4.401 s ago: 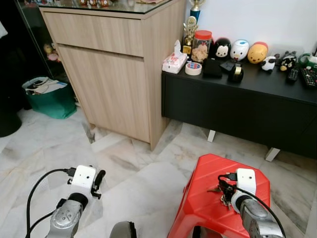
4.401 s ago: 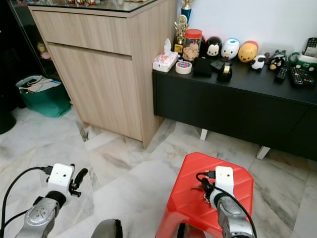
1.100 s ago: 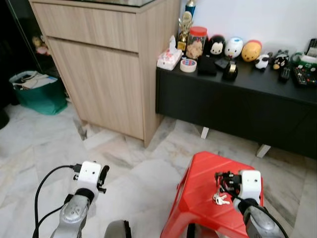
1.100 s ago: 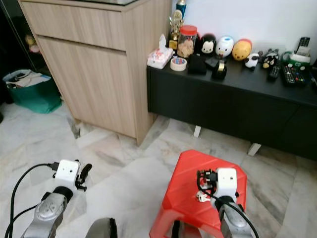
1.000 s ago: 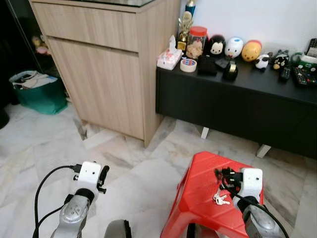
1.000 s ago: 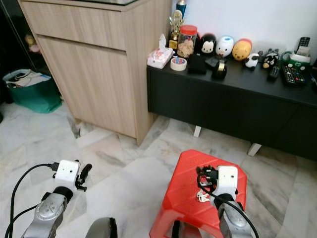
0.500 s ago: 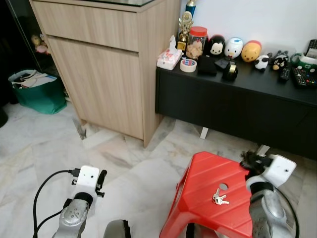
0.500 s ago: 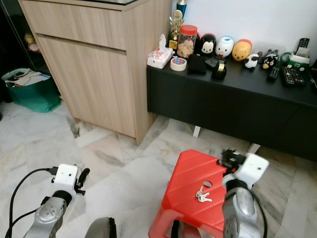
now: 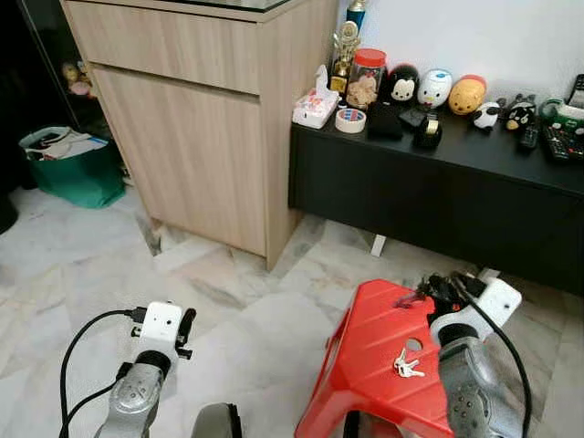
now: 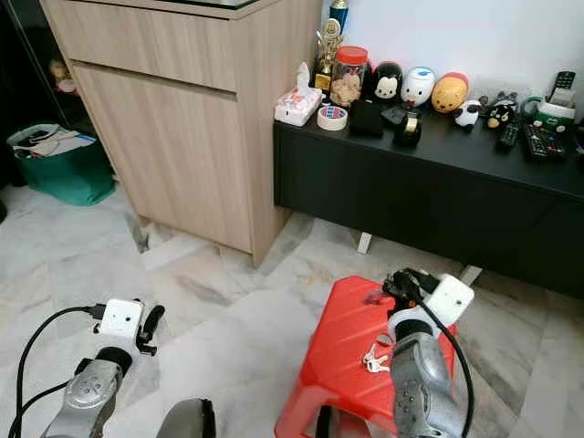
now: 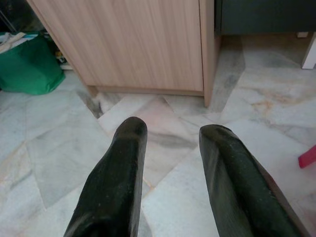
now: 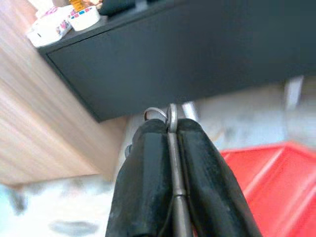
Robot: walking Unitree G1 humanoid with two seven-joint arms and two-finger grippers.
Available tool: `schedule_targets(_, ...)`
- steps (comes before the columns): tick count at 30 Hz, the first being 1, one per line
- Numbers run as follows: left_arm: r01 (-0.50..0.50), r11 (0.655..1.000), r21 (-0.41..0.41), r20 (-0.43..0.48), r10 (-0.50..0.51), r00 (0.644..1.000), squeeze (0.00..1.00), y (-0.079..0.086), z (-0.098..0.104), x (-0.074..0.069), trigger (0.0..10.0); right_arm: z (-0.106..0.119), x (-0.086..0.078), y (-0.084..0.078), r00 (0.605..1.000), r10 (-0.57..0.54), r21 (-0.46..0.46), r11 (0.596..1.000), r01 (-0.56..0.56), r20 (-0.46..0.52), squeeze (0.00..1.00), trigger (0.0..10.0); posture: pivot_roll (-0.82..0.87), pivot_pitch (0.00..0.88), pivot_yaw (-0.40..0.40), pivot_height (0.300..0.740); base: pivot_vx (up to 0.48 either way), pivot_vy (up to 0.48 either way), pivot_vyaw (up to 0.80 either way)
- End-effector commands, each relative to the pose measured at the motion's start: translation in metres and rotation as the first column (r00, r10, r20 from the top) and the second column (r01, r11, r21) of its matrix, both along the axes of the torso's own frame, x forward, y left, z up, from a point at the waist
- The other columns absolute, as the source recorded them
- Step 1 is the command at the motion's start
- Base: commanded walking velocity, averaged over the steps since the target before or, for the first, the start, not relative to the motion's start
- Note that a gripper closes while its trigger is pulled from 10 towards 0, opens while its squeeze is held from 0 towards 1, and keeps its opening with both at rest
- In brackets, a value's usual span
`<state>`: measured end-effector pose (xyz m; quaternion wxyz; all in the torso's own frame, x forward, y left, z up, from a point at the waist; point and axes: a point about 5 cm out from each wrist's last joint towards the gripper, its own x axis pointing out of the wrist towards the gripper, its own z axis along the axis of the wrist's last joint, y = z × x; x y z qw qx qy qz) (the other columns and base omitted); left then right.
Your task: Hang keys on a hook
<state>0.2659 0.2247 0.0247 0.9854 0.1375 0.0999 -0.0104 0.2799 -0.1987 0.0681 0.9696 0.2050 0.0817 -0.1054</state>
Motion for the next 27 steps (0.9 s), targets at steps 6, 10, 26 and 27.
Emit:
schedule_targets(6,-0.012,1.000,-0.001,0.002,0.012,1.000,0.00,0.000,-0.002,0.000,10.0,0.004,-0.001,-0.001,1.000,0.011,-0.083,0.996,-0.011,0.005,0.00,10.0,0.07,0.000,-0.087,0.602,0.000,0.000,0.00)
schedule_targets(10,-0.012,1.000,-0.006,0.002,0.012,1.000,0.00,-0.002,-0.003,0.000,10.0,0.003,0.001,0.000,1.000,0.020,-0.103,0.994,-0.020,0.002,0.00,10.0,0.07,0.000,-0.089,0.602,0.000,0.000,0.00)
schedule_targets(26,-0.139,0.990,0.011,-0.146,0.139,0.979,0.00,0.027,-0.030,-0.025,10.0,0.001,0.002,-0.012,1.000,-0.010,-0.113,0.994,0.010,0.001,0.00,10.0,0.07,0.000,-0.092,0.695,0.000,0.000,0.00)
schedule_targets(27,-0.139,0.990,0.011,-0.146,0.139,0.979,0.00,0.027,-0.030,-0.025,10.0,0.001,0.002,-0.012,1.000,-0.010,-0.113,0.994,0.010,0.001,0.00,10.0,0.07,0.000,-0.092,0.695,0.000,0.000,0.00)
